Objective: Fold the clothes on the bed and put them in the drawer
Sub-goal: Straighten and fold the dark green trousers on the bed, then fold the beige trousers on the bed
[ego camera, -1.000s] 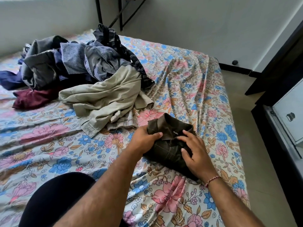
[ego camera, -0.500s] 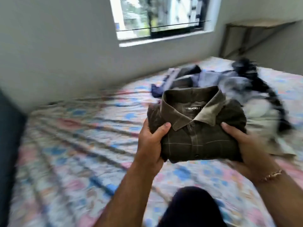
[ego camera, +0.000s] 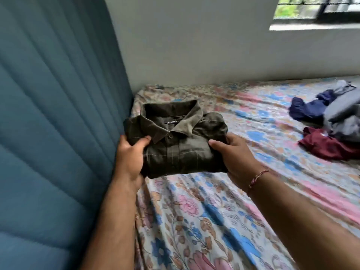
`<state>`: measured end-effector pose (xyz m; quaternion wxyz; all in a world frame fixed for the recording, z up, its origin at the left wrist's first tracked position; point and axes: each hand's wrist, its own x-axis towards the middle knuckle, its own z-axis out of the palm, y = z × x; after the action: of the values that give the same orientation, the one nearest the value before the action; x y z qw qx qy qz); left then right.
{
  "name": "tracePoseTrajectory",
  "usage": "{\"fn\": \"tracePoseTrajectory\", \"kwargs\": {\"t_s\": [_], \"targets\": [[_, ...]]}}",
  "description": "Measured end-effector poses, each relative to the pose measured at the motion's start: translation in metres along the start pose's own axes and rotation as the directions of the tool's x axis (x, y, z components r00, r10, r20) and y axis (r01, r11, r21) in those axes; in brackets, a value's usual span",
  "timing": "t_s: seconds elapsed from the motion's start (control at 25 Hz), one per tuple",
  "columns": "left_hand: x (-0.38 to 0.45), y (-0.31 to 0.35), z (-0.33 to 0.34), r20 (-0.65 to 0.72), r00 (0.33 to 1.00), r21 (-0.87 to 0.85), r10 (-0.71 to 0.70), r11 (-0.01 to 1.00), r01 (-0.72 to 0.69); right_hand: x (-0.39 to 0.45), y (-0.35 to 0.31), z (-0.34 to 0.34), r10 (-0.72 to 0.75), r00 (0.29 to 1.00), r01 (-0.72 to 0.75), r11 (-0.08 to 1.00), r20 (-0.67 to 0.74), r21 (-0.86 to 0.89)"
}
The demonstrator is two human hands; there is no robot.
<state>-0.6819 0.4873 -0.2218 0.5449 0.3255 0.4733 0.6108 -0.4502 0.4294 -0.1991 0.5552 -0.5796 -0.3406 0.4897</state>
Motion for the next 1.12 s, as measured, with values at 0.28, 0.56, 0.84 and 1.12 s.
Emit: {"fn": "tracePoseTrajectory", "kwargs": {"t_s": [0.28,0.56,0.84,1.12], "targets": [[-0.014,-0.072,-0.037,0.214,0.827,0.905,0.520,0.212,-0.368,-0.006,0.048,0.055,-0.374,0.853,0.430,0.104,0.365,-0.897],[0.006,-0.095,-0.049,0.288,0.941,0.948,0.177,0.090,-0.307,0.003,0.066,0.033,0.010,0.873,0.477,0.181,0.487,-0.860],[-0.126,-0.074,0.152,0.608,0.785,0.485,0.116,0.729,-0.483,-0.064,0.035,-0.186,-0.376,0.919,0.064,0.443,-0.120,-0.894],[-0.371,-0.139,0.389,0.588,0.466,0.089,-0.661,0.625,0.775,-0.201,0.055,-0.391,-0.365,0.525,-0.362,0.722,-0.769,-0.590]]}}
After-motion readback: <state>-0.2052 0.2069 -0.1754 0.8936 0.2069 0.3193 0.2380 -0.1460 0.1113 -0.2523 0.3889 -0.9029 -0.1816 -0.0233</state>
